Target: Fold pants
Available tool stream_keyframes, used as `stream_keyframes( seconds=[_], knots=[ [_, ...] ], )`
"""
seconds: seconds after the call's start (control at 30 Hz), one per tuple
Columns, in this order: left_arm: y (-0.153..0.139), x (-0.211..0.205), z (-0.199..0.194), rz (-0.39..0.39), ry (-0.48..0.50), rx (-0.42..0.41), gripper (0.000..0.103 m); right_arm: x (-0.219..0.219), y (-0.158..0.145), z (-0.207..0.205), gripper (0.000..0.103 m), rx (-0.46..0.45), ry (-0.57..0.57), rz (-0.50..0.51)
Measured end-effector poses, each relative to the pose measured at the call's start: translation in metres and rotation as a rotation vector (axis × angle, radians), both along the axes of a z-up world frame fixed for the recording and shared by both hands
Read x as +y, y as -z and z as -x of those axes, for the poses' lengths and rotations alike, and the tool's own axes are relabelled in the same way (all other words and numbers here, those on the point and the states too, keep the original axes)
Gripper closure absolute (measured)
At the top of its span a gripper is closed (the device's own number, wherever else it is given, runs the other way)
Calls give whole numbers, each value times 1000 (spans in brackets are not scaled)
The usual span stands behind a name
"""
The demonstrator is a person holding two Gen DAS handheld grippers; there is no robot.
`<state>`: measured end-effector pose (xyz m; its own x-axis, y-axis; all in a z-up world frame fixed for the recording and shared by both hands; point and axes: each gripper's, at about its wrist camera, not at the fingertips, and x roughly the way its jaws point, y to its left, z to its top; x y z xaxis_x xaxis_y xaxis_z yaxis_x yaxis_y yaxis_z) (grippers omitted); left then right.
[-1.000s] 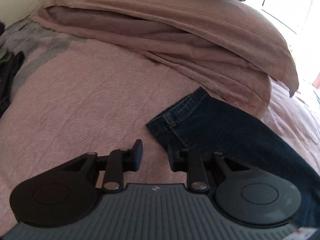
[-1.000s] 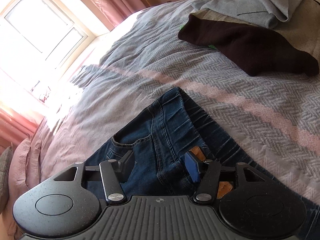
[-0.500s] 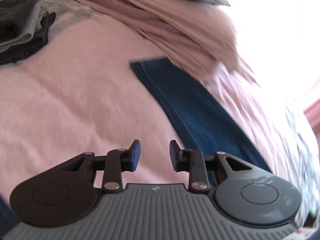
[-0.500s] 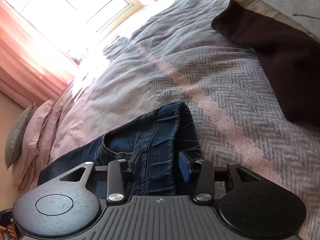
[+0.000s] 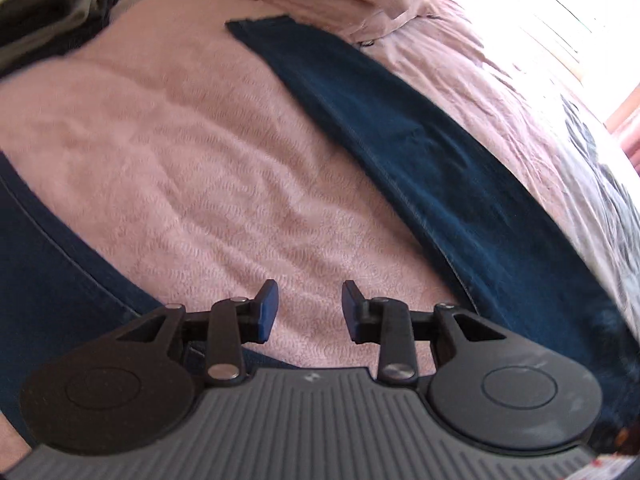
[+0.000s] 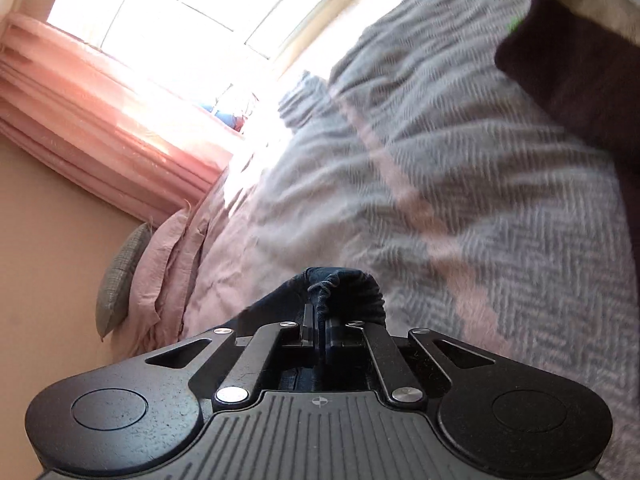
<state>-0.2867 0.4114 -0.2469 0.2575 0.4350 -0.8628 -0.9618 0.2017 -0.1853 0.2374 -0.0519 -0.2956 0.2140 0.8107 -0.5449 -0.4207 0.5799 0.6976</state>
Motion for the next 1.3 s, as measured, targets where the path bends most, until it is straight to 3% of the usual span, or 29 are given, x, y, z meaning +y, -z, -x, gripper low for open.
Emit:
stream_keyframes(
  seconds=[0.03, 0.1, 0.17, 0.3, 0.4, 0.5, 0.63, 0.8, 0.83, 0.9, 1.07, 1.2, 1.3],
  knots=[
    [-2, -1, -3, -8, 11, 7, 74, 2, 20, -4, 103, 56, 10, 59],
    [-1, -2, -9, -3, 14, 20, 74, 0, 49, -14, 103, 195, 34, 45],
    [0, -6, -13, 14, 10, 21, 74, -3, 36, -18, 99, 234, 42, 36],
    [2, -18, -21, 25, 29, 14, 74, -35, -2, 3, 64, 192, -65, -7],
    [2, -26, -21, 44, 25, -3, 74, -56, -9, 35, 64, 254, -193, -8],
    [3, -35, -18, 62, 12, -17, 74, -63, 5, 64, 64, 332, -274, 35],
    [5, -49, -14, 85, 6, -16, 74, -59, 29, 79, 64, 388, -263, 8],
    [5, -63, -14, 106, 14, -12, 74, -53, 51, 75, 69, 521, -187, -140],
    [5, -65, -13, 106, 14, -12, 74, -51, 51, 77, 74, 514, -192, -134],
    [5, -70, -12, 107, 11, -18, 74, -46, 50, 80, 102, 502, -200, -116],
    [4, -79, -8, 95, 16, 7, 74, -44, -9, 94, 103, 246, -152, -3],
    [4, -88, -2, 71, 42, 33, 74, -40, 21, 96, 103, 244, -98, 174],
    [11, -93, 3, 81, 40, 75, 74, -20, 0, 94, 100, 209, -131, 275]
  ],
)
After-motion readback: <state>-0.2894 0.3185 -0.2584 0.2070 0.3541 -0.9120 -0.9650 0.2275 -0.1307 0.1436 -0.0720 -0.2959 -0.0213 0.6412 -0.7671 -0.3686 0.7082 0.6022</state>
